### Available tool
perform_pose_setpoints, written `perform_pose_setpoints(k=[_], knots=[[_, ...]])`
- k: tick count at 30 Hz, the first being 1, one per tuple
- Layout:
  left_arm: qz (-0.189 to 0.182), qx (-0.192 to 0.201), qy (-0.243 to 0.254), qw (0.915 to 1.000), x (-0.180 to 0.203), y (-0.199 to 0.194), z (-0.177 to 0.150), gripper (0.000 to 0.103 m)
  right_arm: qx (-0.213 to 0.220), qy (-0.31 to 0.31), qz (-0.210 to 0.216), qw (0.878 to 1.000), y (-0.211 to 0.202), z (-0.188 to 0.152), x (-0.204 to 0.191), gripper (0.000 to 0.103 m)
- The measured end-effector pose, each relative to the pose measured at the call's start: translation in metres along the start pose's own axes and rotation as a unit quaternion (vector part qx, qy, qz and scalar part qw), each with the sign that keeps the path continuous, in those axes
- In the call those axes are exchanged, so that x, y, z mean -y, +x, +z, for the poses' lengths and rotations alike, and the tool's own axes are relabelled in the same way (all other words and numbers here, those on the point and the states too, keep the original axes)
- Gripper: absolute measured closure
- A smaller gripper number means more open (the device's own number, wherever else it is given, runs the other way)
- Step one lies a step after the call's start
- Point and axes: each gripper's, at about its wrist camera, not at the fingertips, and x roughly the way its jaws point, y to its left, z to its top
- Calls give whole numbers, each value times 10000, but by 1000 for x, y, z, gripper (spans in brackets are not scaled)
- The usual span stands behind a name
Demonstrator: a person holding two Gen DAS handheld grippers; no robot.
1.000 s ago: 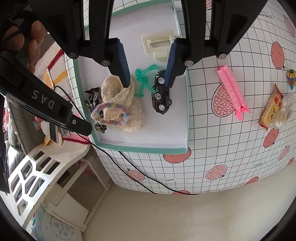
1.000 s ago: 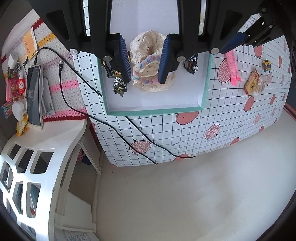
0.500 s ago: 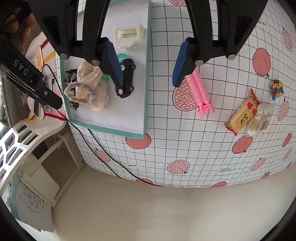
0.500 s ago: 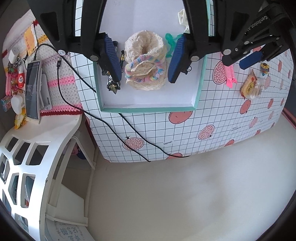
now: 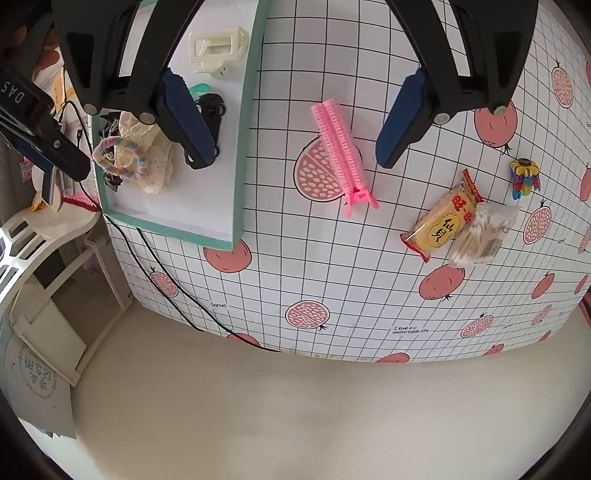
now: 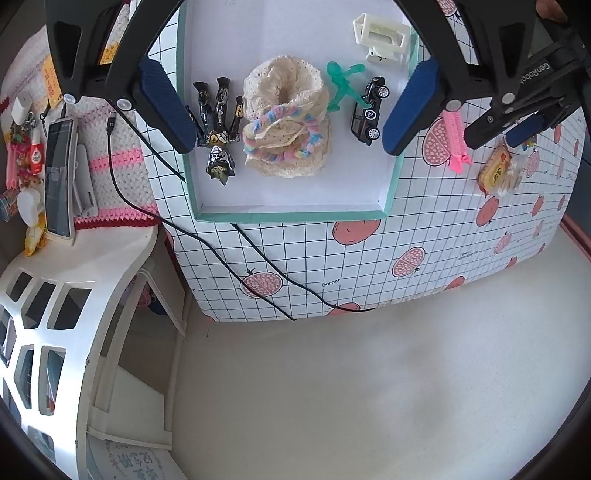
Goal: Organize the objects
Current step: 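Lower the green toy into the tray and open the left tool while right tool releases, then withdraw both tools from the tray toward the block toy and pink curler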
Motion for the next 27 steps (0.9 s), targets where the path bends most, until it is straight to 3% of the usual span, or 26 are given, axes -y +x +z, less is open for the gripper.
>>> perform_pose_setpoints(k=[6, 16, 19, 23, 27], knots=[[223, 151, 3, 9996, -5, 0, 1, 13, 38, -15, -35, 10000, 1, 0, -1, 0], [230, 274, 23, 9994, -9, -8, 7, 13, -1, -98, -45, 9999, 1, 0, -3, 0], [129, 480, 37, 9988, -11, -18, 11, 13, 34, -47, -4, 10000, -1, 1, -3, 0], [270, 796, 70, 9964, -15, -32, 16, 13, 64, 35, 18, 10000, -3, 2, -6, 0], [237, 835, 49, 9962, -24, -38, 24, 13, 161, 28, 101, 9998, -12, 8, -15, 0]])
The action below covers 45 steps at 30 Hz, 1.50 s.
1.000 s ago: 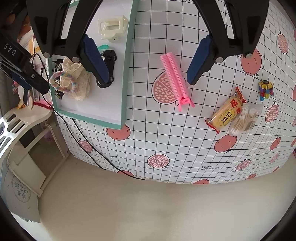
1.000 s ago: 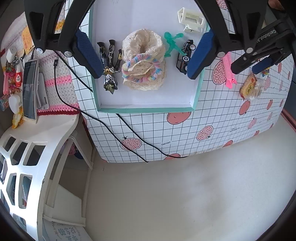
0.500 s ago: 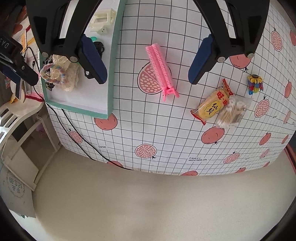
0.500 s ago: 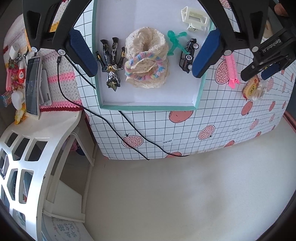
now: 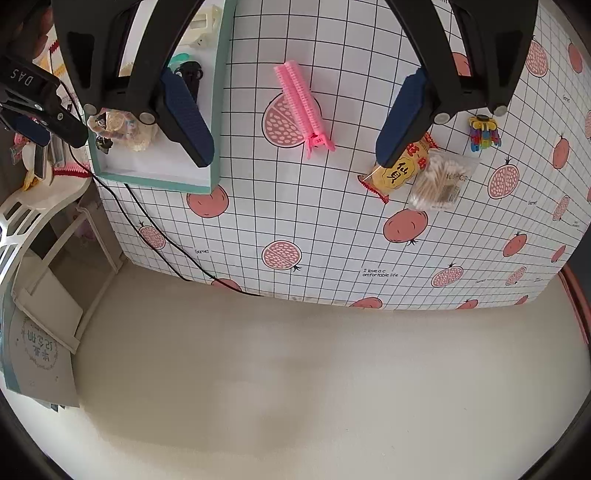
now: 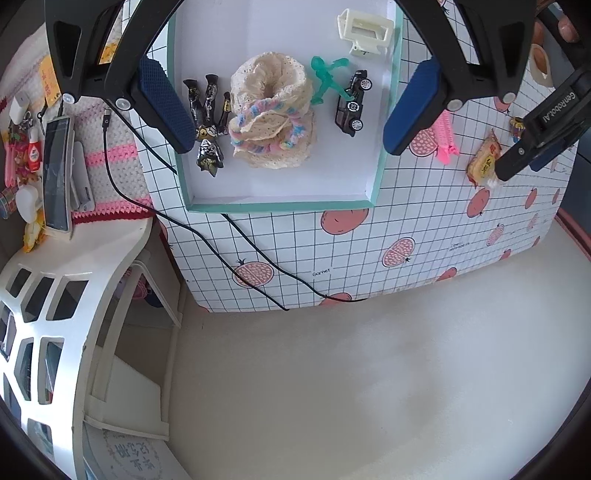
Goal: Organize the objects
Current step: 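Withdraw both tools from the tray toward the block toy and pink curler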
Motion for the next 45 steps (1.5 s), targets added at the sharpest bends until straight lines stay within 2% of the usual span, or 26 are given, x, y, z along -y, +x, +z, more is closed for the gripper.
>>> perform_pose_setpoints(k=[4, 9, 11, 12, 15, 19, 24, 30, 36, 45], knots=[[-249, -77, -268, 9993, -17, -2, 11, 13, 318, -74, 79, 9994, -18, 14, -21, 0], [-516, 51, -588, 9969, -43, -8, 32, 13, 633, -100, 372, 9973, -37, 38, -53, 0], [-519, 113, -595, 9968, -53, -10, 39, 8, 750, -216, 447, 9959, -43, 46, -72, 0], [-501, 133, -619, 9967, -59, -10, 43, 0, 765, -260, 476, 9956, -44, 49, -82, 0], [-501, 175, -775, 9956, -85, -9, 52, 0, 710, -467, 627, 9944, -39, 54, -110, 0], [-480, 87, -967, 9941, -123, 0, 54, 0, 441, -801, 656, 9936, -22, 52, -145, 0], [-225, -98, -1302, 9912, -177, 12, 46, 0, 78, -1166, 599, 9913, 9, 37, -173, 0], [-72, -301, -1912, 9811, -229, 21, 28, 0, -446, -1557, 528, 9854, 52, 10, -191, 0], [251, -563, -2362, 9698, -255, 31, 13, 0, -816, -1719, 539, 9802, 81, -10, -201, 3], [587, -1224, -2569, 9569, -263, 61, -14, 0, -1330, -1984, 346, 9704, 123, -40, -210, 10]])
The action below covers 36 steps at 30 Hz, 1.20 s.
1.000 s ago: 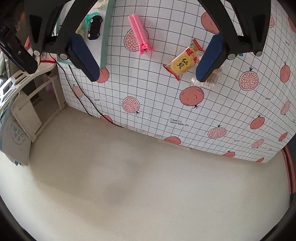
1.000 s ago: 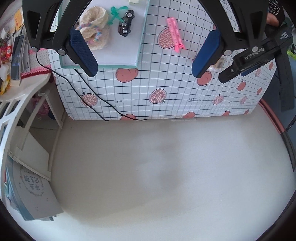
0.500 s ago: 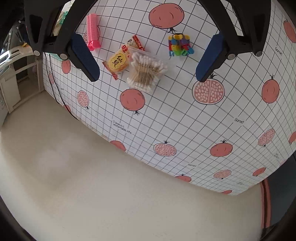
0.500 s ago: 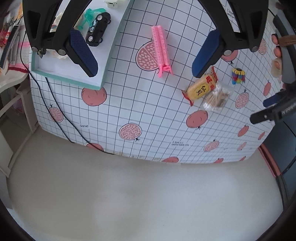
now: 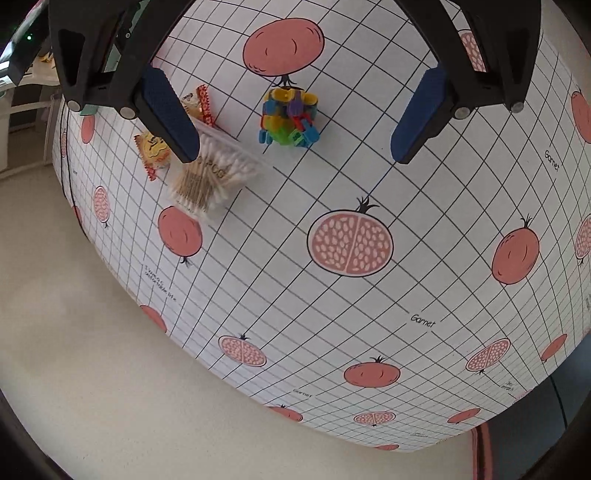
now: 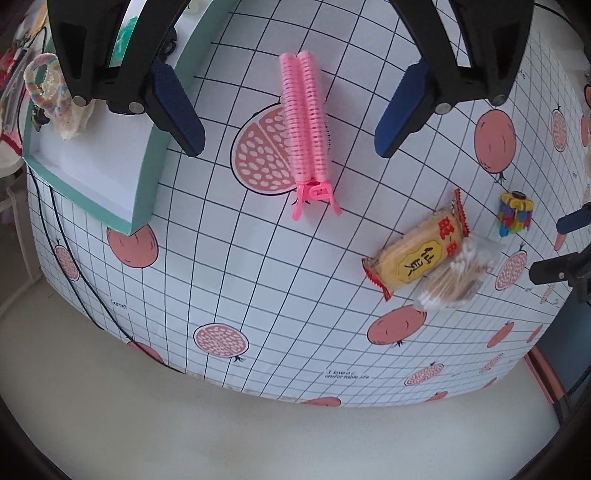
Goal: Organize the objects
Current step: 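Withdraw both tools from the tray toward the block toy and pink curler, then grasp the colourful block toy with left tool while right tool grasps the pink curler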
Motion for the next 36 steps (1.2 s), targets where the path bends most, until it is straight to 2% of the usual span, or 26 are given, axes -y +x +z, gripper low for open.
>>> perform_pose_setpoints(k=[6, 14, 19, 21, 28, 30, 36], knots=[[357, -106, 266, 9990, 7, 14, -9, 2, -225, 38, -13, 9997, 15, -6, 0, 13], [542, -359, 317, 9974, 11, 29, -19, 25, -312, 173, -7, 9994, 19, -10, 9, 25], [627, -391, 327, 9967, 13, 32, -22, 40, -343, 178, 57, 9992, 20, -11, 11, 40], [602, -400, 321, 9969, 13, 33, -23, 44, -328, 168, 113, 9993, 18, -11, 11, 49], [670, -432, 386, 9961, 15, 36, -25, 61, -304, 93, 168, 9994, 15, -11, 12, 64], [683, -427, 407, 9959, 15, 36, -25, 64, -291, 79, 183, 9994, 15, -11, 12, 67], [644, -362, 353, 9966, 13, 34, -29, 64, -251, 16, 231, 9994, 13, -11, 14, 72]])
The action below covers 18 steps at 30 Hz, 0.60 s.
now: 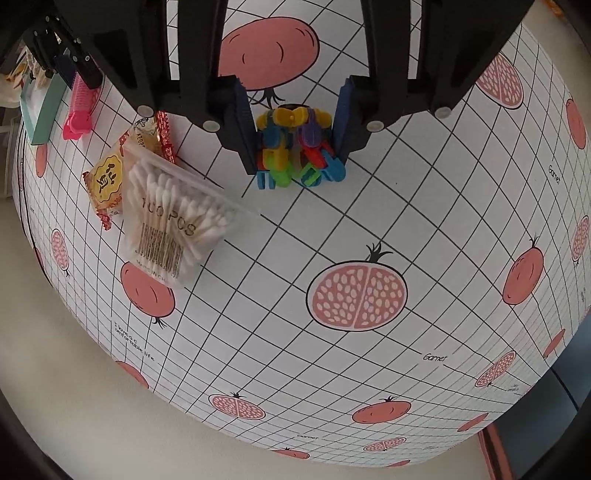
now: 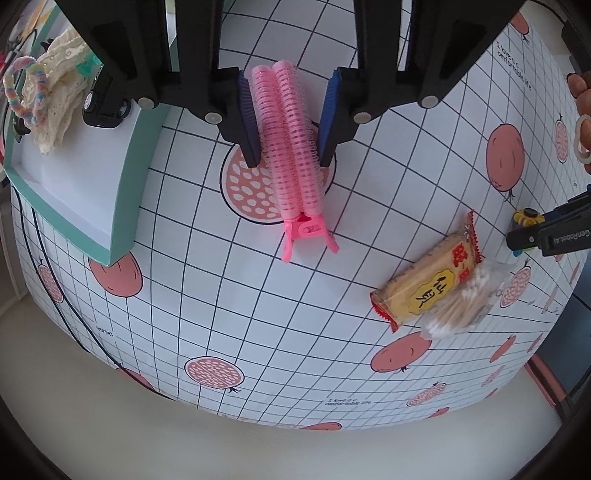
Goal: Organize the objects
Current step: 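Grasp the colourful block toy with left tool while right tool grasps the pink curler, then carry the block toy with left tool while right tool carries the pink curler over the tray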
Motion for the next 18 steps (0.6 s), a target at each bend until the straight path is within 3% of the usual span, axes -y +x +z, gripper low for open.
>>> perform_pose_setpoints(k=[18], knots=[[-218, 166, -380, 9989, -23, -20, 10, 64, 323, 372, 484, 9976, -36, 9, 16, 75]])
